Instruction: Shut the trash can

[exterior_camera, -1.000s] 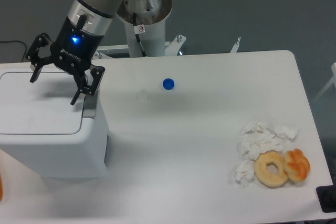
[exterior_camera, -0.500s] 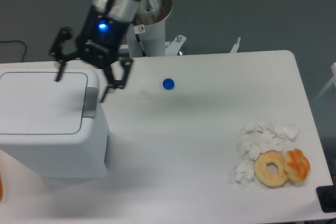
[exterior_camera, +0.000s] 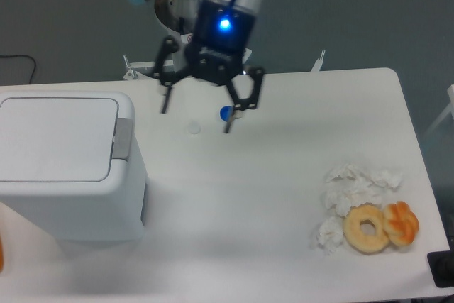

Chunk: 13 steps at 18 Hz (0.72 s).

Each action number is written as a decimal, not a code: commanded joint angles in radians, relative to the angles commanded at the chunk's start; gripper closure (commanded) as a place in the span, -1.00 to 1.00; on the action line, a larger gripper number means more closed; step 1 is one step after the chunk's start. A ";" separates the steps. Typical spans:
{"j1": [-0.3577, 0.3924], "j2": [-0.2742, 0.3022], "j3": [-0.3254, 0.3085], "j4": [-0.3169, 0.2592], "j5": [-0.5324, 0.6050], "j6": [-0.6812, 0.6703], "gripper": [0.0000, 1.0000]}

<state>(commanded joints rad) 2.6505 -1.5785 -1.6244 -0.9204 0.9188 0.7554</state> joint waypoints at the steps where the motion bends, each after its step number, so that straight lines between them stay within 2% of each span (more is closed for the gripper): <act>1: 0.018 0.006 -0.003 -0.002 0.014 0.068 -1.00; 3: 0.028 0.014 -0.009 -0.002 0.093 0.149 -1.00; 6: 0.026 0.025 -0.020 -0.003 0.225 0.203 -1.00; 9: 0.022 0.058 -0.074 -0.002 0.404 0.304 -1.00; 13: 0.055 0.086 -0.107 -0.015 0.453 0.464 -1.00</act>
<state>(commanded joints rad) 2.7058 -1.4926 -1.7318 -0.9357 1.3714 1.2193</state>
